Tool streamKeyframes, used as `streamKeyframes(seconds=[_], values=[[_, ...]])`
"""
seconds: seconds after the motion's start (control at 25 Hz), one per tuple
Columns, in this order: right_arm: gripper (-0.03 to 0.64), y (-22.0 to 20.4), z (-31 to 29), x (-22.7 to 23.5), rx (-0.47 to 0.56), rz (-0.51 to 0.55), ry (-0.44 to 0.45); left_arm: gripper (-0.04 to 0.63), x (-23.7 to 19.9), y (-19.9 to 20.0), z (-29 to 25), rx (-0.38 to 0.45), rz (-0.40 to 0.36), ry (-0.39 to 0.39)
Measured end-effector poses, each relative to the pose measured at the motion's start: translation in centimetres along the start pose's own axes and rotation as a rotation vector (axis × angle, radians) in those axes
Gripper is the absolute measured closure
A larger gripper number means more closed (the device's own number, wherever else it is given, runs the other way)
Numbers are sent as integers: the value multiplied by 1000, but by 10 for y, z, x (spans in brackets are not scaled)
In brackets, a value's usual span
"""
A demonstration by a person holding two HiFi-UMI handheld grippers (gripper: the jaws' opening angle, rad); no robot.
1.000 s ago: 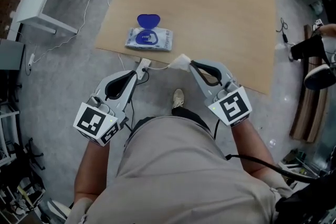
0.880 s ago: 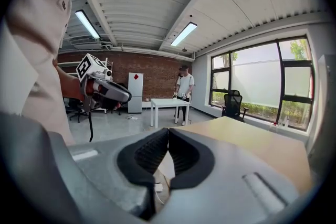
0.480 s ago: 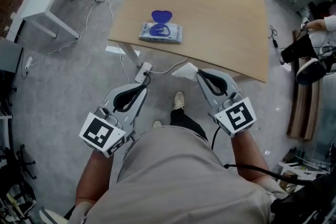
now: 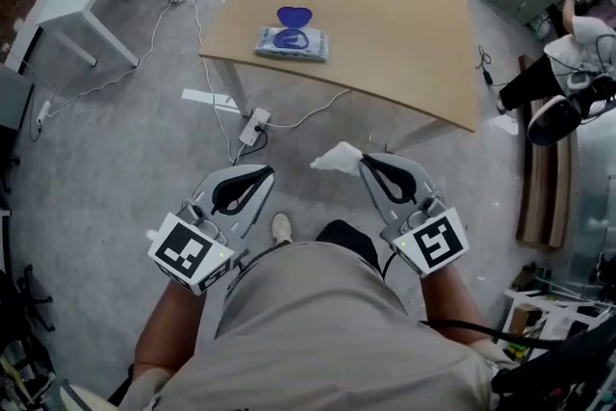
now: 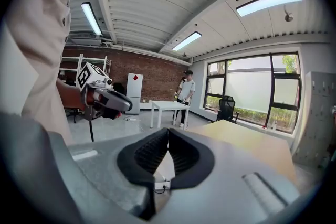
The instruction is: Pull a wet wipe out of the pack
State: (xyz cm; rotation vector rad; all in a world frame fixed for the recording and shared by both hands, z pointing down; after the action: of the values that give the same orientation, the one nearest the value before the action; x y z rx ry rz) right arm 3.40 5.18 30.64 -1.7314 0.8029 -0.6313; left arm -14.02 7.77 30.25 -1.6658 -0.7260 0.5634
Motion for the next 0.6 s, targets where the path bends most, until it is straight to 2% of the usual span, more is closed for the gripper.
streamKeyframes(seconds=[0.32,0.44,0.6], values=[[612,1,81,-11,41,5,48,589,83,33,-1,9,-18,52],[612,-13,125,-7,42,2,62,589,130,45,-14,25,-16,47],[612,-38,174,-7,48,-20,87,589,191,51,-22,5,-33,57]])
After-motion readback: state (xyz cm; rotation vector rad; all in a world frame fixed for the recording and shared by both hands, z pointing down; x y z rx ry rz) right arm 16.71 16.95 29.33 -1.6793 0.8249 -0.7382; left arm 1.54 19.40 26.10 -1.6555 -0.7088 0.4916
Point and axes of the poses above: the fingertips, and each gripper's own axes: z backward along the fingers, x to its right, y out of its top, the point moved 3 cm from there along z, backward along the fingers, and after that the axes turned 9 degrees about -z, right-handed, at the moved point
